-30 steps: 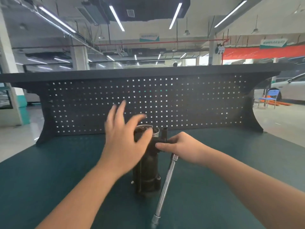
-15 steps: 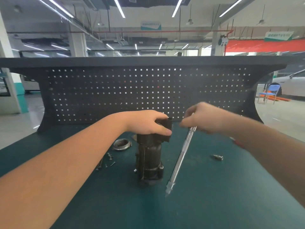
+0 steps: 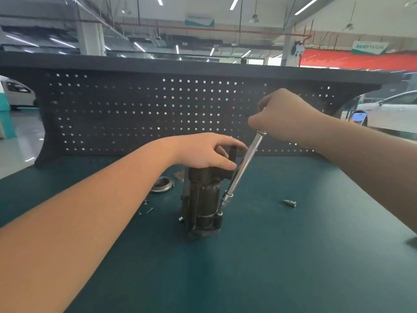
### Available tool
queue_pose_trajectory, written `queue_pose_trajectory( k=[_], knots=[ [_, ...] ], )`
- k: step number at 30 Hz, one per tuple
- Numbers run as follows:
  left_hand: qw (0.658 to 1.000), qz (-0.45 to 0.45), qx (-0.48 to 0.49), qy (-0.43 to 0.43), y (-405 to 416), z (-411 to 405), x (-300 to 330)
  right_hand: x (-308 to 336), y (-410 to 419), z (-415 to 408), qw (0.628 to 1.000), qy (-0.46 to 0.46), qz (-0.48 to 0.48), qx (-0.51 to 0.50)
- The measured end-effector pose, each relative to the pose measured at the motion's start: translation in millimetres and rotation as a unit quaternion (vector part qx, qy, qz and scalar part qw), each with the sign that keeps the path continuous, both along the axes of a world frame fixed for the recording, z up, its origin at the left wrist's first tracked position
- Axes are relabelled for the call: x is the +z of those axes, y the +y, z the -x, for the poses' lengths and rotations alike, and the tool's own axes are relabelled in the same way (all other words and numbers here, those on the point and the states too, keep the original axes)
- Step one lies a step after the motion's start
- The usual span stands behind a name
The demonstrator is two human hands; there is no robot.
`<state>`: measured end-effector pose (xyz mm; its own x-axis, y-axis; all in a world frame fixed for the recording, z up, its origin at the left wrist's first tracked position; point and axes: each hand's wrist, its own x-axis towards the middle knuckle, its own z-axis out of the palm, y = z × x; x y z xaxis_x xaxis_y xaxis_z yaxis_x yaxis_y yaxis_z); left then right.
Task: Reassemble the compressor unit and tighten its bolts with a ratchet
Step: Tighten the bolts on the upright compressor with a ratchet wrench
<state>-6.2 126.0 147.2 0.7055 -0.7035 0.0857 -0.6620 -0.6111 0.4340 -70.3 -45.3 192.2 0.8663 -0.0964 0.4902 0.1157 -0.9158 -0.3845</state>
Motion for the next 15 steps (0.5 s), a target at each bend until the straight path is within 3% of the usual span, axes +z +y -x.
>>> queue_pose_trajectory(
  k=[15],
  knots=[
    [0.997,0.061,-0.038,0.015,3.9,-1.1,-3.4,4.0,7.7,9.8,0.998,0.028,0.034,-0.033]
  ],
)
